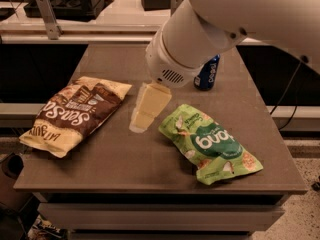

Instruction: Pick brown chip bag

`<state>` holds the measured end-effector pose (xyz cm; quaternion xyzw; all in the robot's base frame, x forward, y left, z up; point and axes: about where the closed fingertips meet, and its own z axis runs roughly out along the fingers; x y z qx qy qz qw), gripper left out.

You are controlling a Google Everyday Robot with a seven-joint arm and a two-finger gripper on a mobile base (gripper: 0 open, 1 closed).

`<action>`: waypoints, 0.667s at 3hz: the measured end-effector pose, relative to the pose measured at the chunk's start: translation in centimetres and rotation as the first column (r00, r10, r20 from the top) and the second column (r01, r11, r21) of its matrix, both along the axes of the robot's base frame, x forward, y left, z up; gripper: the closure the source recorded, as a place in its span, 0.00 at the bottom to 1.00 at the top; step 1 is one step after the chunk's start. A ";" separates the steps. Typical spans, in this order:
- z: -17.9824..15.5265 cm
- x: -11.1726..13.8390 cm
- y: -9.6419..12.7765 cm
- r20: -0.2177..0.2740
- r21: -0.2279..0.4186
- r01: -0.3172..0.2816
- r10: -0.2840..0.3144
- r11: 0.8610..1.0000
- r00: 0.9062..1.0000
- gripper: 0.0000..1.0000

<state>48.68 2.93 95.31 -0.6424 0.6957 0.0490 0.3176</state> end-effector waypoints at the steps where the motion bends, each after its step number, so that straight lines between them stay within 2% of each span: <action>1: 0.0 1.2 1.1 0.002 0.007 -0.007 0.007 1.000 1.000 0.00; 2: -0.4 3.3 3.9 0.010 0.017 -0.032 0.032 0.999 0.999 0.00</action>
Offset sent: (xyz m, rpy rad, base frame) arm 0.0638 0.0762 -0.0155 0.0277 -0.0129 0.0657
